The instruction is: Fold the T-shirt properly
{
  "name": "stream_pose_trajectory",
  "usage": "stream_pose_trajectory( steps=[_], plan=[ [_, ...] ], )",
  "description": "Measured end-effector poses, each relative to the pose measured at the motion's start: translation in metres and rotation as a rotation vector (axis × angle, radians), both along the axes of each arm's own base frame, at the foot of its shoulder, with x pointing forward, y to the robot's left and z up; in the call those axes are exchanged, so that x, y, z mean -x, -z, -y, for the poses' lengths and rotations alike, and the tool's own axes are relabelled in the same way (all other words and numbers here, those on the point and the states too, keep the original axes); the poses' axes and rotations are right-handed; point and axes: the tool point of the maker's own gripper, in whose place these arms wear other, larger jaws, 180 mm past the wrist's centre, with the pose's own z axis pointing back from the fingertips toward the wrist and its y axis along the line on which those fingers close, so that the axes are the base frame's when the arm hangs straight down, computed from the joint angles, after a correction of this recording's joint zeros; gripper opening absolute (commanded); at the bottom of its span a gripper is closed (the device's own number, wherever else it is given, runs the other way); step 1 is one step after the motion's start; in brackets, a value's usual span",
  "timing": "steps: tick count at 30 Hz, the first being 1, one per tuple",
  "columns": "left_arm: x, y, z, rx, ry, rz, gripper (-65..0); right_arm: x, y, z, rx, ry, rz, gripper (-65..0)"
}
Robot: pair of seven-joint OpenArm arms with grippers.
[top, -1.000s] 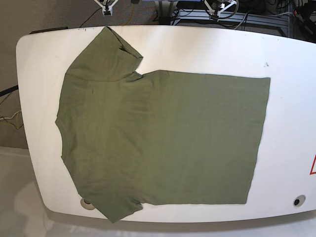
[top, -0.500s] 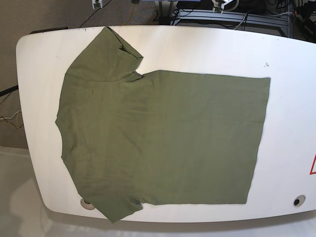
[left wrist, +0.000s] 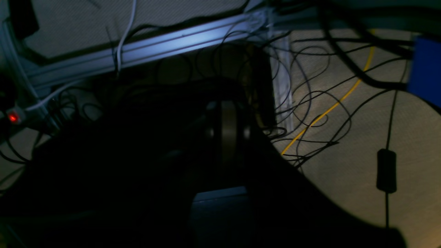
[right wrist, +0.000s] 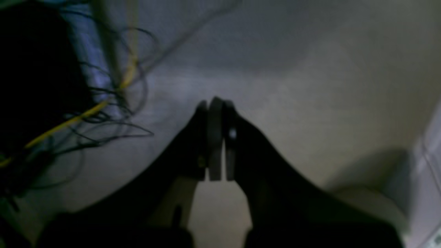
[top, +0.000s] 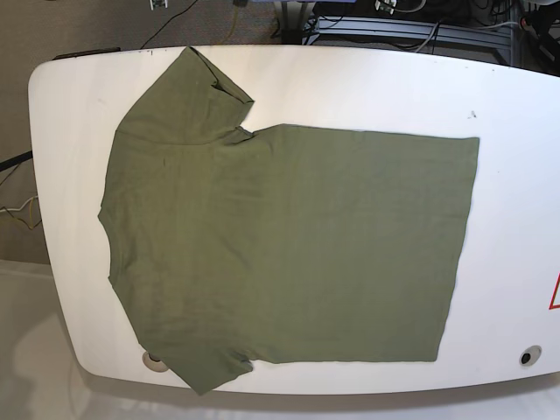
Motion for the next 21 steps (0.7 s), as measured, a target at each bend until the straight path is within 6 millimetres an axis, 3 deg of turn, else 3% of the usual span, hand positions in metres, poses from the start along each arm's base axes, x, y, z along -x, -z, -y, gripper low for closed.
stream_pose_trajectory(
  steps=[10, 21],
  plan=[
    [0.042, -0.013, -0.02, -0.027, 0.031, -0.051, -65.0, 0.04, -0.014, 0.001, -0.002, 0.001, -0.034, -65.0],
    [0.038, -0.024, -0.032, -0.04, 0.055, -0.006, -65.0, 0.026, -0.034, 0.018, 0.027, -0.059, 0.024, -65.0]
  ],
)
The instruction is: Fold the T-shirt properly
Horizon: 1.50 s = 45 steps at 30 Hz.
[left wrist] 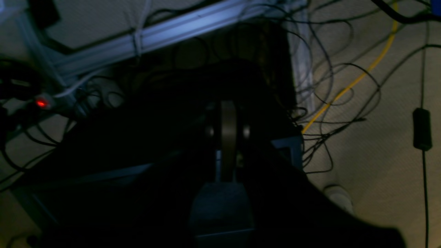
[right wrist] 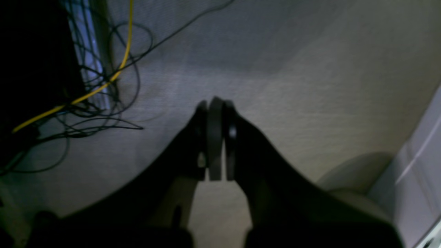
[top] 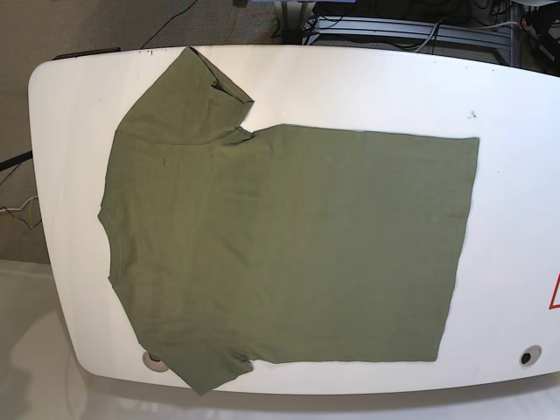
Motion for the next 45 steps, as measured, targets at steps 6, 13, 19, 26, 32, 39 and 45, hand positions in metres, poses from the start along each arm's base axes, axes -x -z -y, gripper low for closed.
stream_pose_trajectory(
  steps=[6, 13, 19, 26, 32, 39, 45],
  plan=[
    [0.011, -0.015, 0.004, 0.019, 0.008, 0.016, -65.0, 0.011, -0.023, 0.012, 0.018, -0.056, 0.004, -65.0],
    [-0.002, -0.035, 0.007, 0.027, -0.029, 0.078, -65.0, -0.01, -0.042, 0.012, 0.018, -0.095, 0.081, -65.0],
    [-0.023, -0.048, 0.001, 0.017, -0.046, 0.138, -65.0, -0.033, -0.054, 0.006, 0.012, -0.115, 0.155, -65.0],
    [-0.03, -0.062, 0.005, 0.031, -0.027, 0.16, -65.0, -0.035, -0.073, 0.011, 0.022, -0.116, 0.178, -65.0],
    [-0.047, -0.084, 0.013, 0.057, -0.006, 0.225, -65.0, -0.045, -0.093, -0.002, -0.006, -0.132, 0.208, -65.0],
    [-0.071, -0.121, 0.012, 0.059, 0.025, 0.301, -65.0, -0.069, -0.128, -0.014, -0.018, -0.159, 0.282, -65.0],
    [-0.092, -0.167, 0.001, 0.027, 0.009, 0.388, -65.0, -0.114, -0.175, -0.008, 0.014, -0.161, 0.404, -65.0]
  ],
)
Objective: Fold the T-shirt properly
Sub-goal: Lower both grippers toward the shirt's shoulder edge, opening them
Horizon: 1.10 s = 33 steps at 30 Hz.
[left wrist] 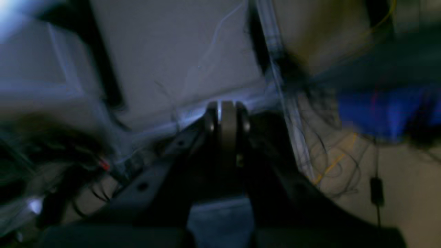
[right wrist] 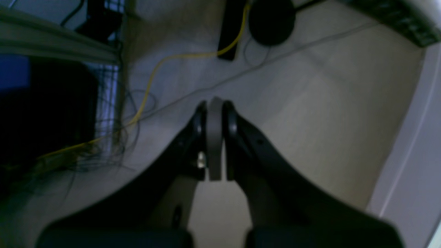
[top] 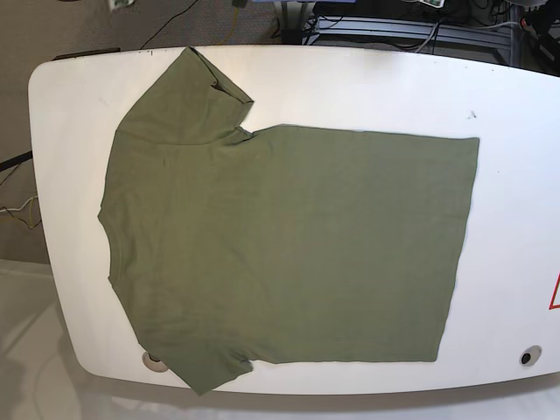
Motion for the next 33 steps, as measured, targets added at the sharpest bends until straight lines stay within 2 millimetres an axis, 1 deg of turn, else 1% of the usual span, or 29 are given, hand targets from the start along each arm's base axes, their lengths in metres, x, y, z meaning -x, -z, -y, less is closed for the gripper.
stream_pose_trajectory(
  steps=[1, 3, 6, 8, 10, 13, 17, 21, 24, 25, 29, 33],
  plan=[
    [-0.005, -0.007, -0.003, -0.005, -0.001, 0.018, -65.0, -0.005, -0.003, 0.001, 0.003, -0.003, 0.009, -65.0],
    [-0.008, -0.012, -0.009, -0.024, -0.004, 0.005, -65.0, -0.017, -0.012, 0.001, 0.001, 0.003, 0.035, -65.0],
    [-0.019, -0.027, -0.016, -0.039, -0.009, 0.043, -65.0, -0.028, -0.022, -0.008, -0.033, -0.012, 0.053, -65.0],
    [-0.026, -0.039, -0.015, -0.029, 0.001, 0.07, -65.0, -0.032, -0.026, -0.014, -0.048, -0.029, 0.059, -65.0],
    [-0.026, -0.047, -0.013, -0.013, 0.023, 0.065, -65.0, -0.033, -0.029, -0.022, -0.064, -0.042, 0.045, -65.0],
    [-0.026, -0.059, -0.011, 0.011, 0.042, 0.068, -65.0, -0.041, -0.036, -0.032, -0.1, -0.06, 0.061, -65.0],
    [-0.031, -0.072, -0.015, 0.001, 0.044, 0.085, -65.0, -0.054, -0.046, -0.034, -0.098, -0.069, 0.099, -65.0],
    [-0.05, -0.091, -0.015, 0.005, 0.03, 0.158, -65.0, -0.073, -0.058, -0.042, -0.108, -0.064, 0.169, -65.0],
    [-0.064, -0.104, -0.021, 0.002, 0.022, 0.222, -65.0, -0.086, -0.062, -0.048, -0.141, -0.046, 0.218, -65.0],
    [-0.066, -0.105, -0.024, -0.004, 0.02, 0.229, -65.0, -0.09, -0.062, -0.052, -0.155, -0.044, 0.226, -65.0],
    [-0.07, -0.106, -0.039, -0.035, -0.017, 0.239, -65.0, -0.104, -0.064, -0.053, -0.194, 0.003, 0.274, -65.0],
    [-0.073, -0.103, -0.05, -0.033, -0.057, 0.249, -65.0, -0.117, -0.063, -0.056, -0.278, 0.081, 0.321, -65.0]
  ],
)
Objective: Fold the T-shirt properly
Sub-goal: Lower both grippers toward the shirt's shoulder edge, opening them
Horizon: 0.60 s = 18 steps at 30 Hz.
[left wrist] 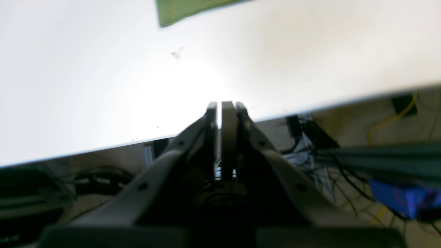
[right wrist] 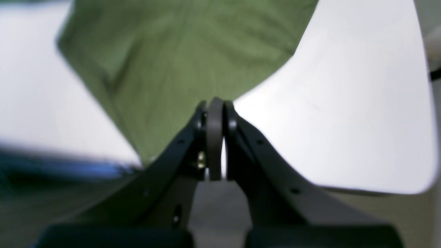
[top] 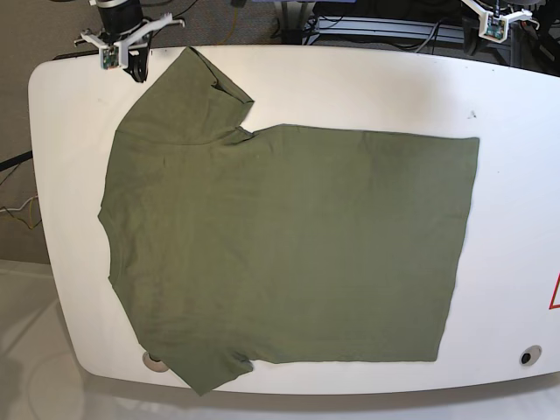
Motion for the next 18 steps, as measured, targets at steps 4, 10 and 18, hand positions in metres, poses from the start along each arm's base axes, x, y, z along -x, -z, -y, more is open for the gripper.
stream_pose_trajectory(
  steps=[4, 10, 18],
  plan=[
    [-0.004, 0.001, -0.002, -0.002, -0.011, 0.012, -62.9, -0.009, 0.0, -0.004, -0.039, 0.03, 0.023, -65.0],
    [-0.015, -0.001, -0.004, 0.005, -0.023, 0.048, -52.5, -0.023, -0.004, -0.011, -0.075, 0.05, 0.082, -41.6],
    [-0.033, -0.003, -0.015, 0.035, -0.076, 0.071, -44.1, -0.033, -0.01, -0.005, -0.128, 0.103, 0.122, -34.6]
  ],
)
